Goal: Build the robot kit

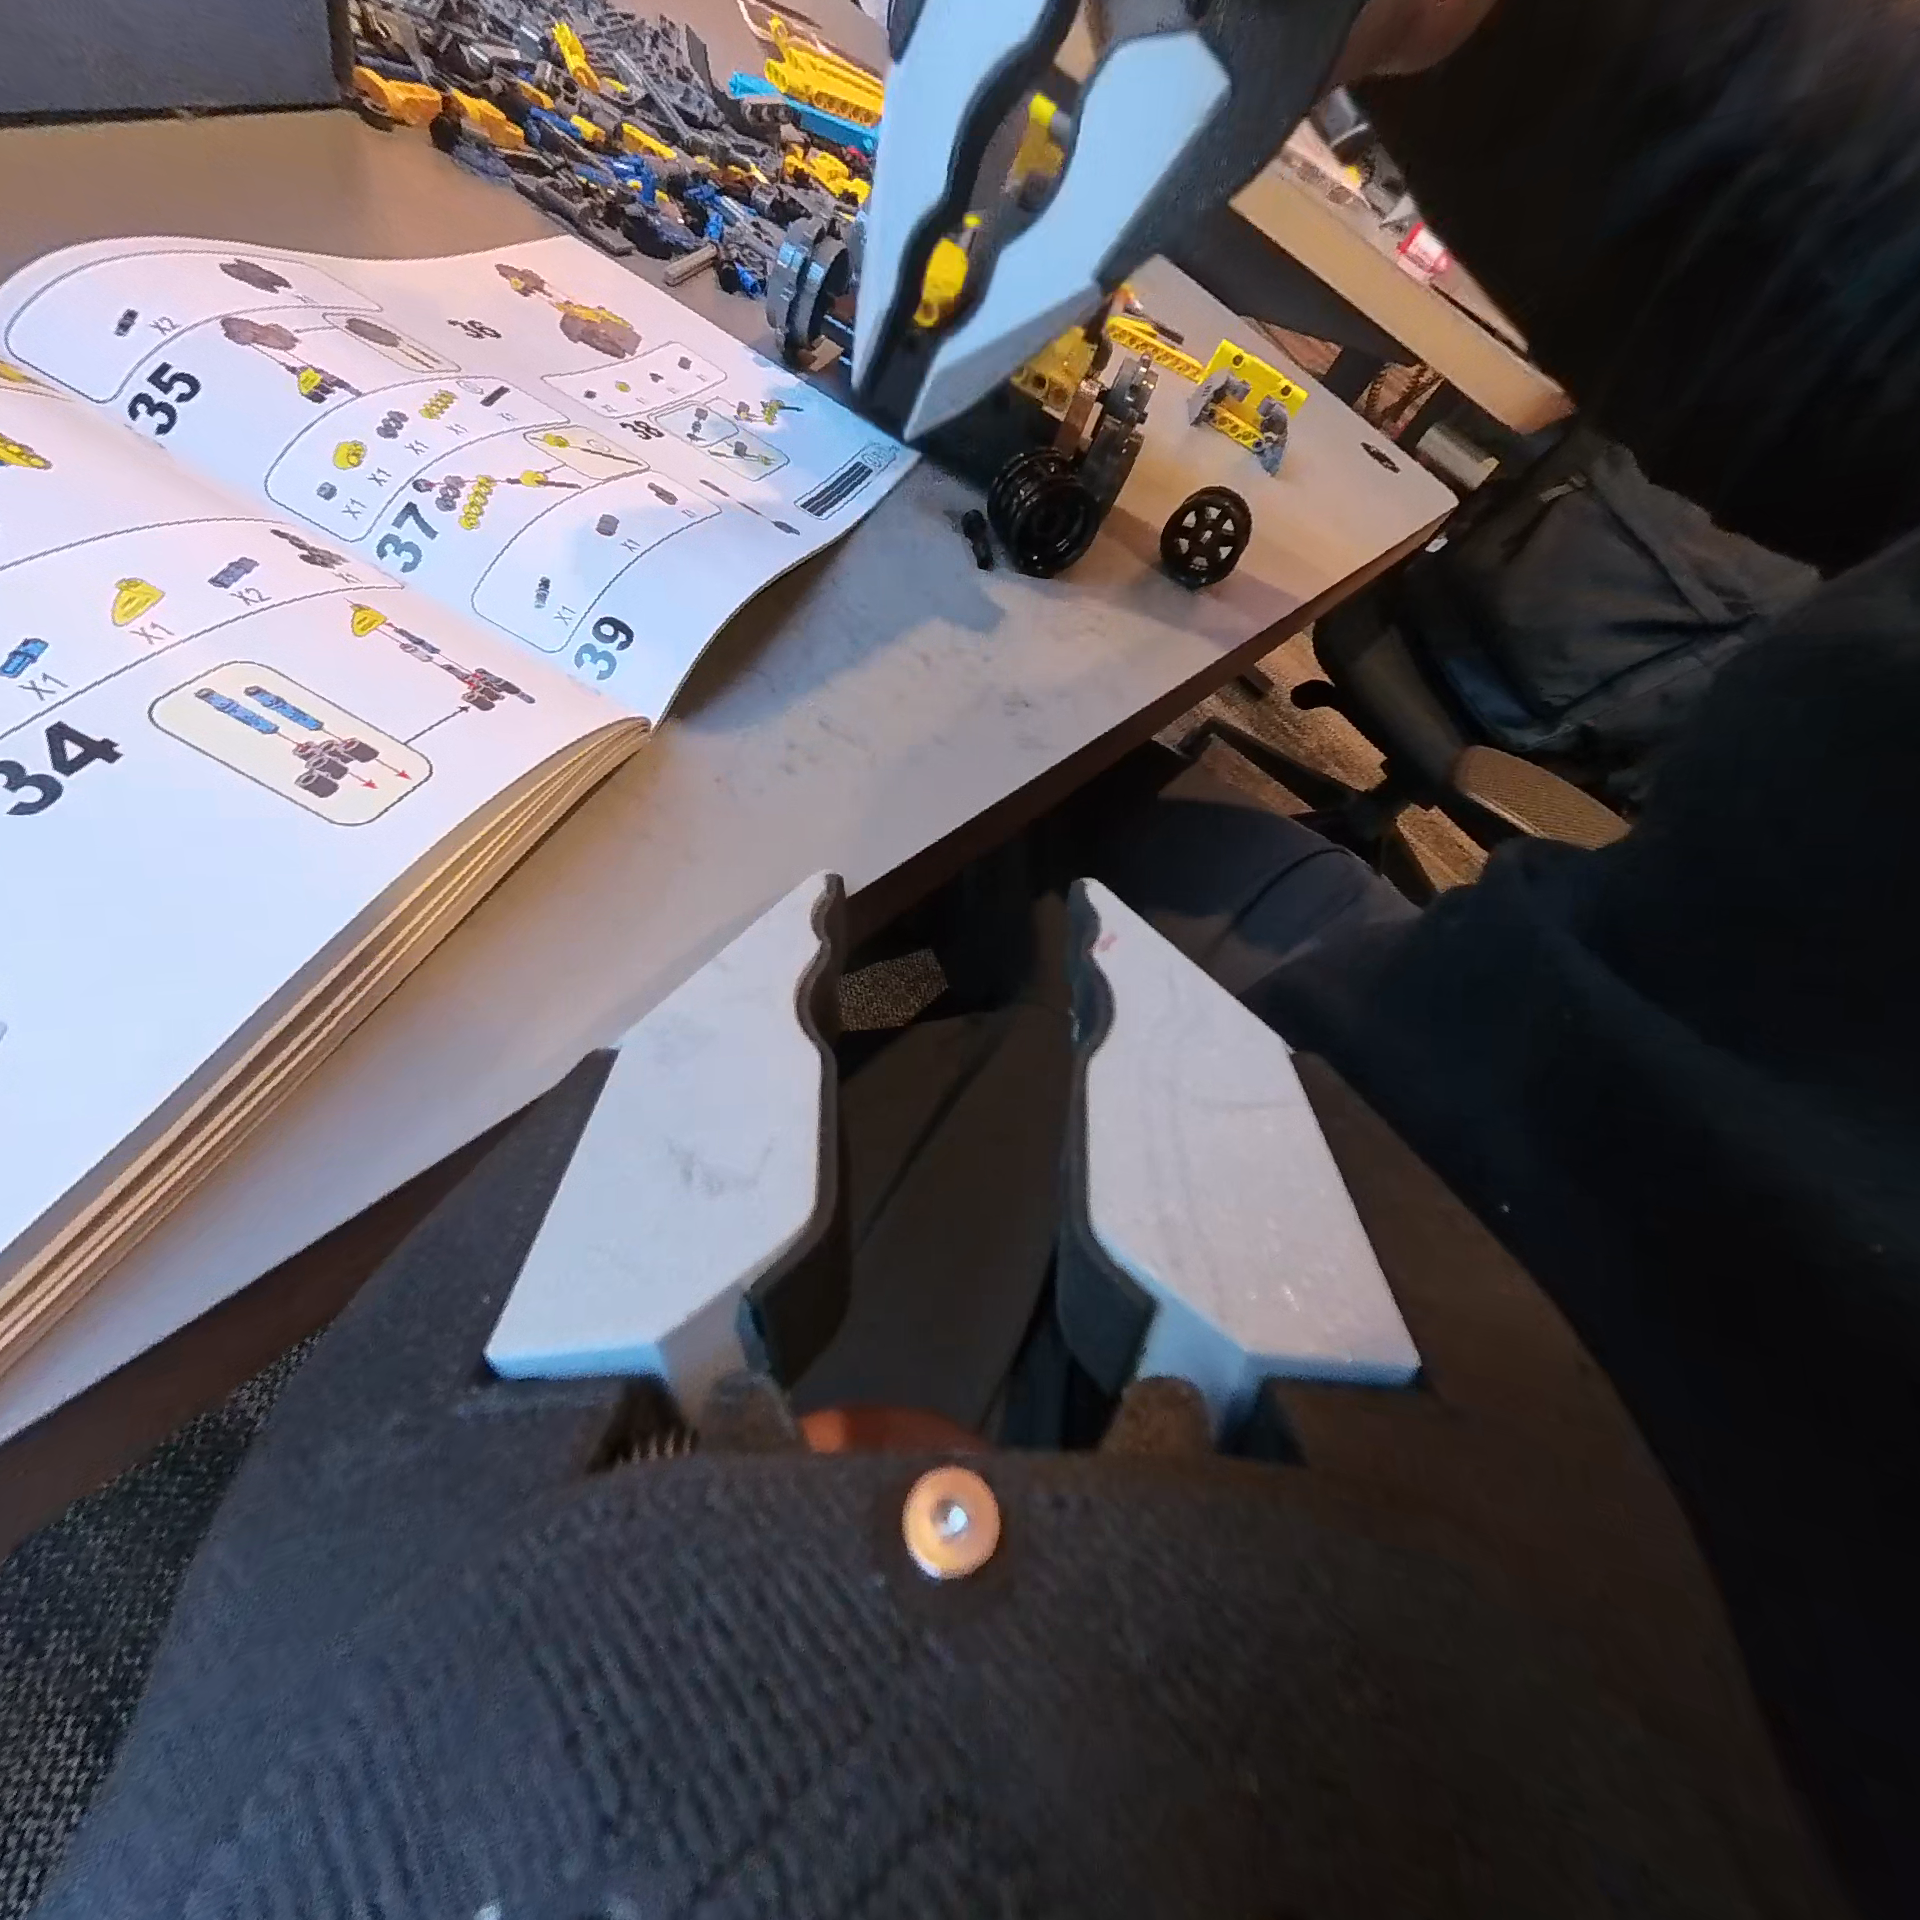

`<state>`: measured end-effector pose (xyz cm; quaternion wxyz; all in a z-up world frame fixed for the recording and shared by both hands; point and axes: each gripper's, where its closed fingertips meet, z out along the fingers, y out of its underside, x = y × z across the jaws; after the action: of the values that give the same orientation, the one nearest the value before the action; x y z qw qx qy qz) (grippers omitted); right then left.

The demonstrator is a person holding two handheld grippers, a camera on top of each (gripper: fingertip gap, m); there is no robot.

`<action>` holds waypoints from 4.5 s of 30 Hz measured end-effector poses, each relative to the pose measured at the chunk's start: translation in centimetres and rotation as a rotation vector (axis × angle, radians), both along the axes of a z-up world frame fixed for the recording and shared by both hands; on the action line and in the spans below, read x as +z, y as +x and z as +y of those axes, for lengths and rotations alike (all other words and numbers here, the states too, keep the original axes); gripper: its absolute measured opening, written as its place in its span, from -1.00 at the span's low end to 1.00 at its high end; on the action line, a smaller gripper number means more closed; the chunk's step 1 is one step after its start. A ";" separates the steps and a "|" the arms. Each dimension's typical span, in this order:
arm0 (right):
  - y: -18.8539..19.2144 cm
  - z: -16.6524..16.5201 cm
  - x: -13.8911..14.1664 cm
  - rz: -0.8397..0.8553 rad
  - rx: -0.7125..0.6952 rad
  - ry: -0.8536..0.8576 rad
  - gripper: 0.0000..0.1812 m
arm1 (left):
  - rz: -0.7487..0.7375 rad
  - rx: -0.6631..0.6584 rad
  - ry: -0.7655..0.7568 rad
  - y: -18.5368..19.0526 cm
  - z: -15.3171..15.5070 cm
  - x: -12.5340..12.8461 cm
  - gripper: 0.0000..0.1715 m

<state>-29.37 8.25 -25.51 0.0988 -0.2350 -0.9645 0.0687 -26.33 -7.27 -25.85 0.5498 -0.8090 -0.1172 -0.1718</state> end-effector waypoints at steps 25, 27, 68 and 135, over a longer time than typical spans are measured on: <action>2.7 -0.7 -2.1 -0.193 0.177 0.085 -0.92 | -0.017 -0.017 0.002 0.3 0.0 0.0 -0.53; 2.7 -0.7 -2.2 -0.199 0.174 0.073 -0.92 | -0.018 -0.018 0.001 0.4 0.0 0.0 -0.54; 15.1 -1.1 3.8 0.510 -0.005 -0.254 -0.92 | -0.053 -0.365 0.023 13.3 14.4 4.7 -0.94; 17.7 0.2 4.7 0.480 -0.204 -0.822 -0.92 | -0.376 -0.554 0.128 15.0 15.8 5.7 -0.97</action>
<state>-11.67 8.48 -20.85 0.2237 -0.3256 -0.7794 0.4862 -11.36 8.57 -20.11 0.5007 -0.7280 0.0187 -0.4679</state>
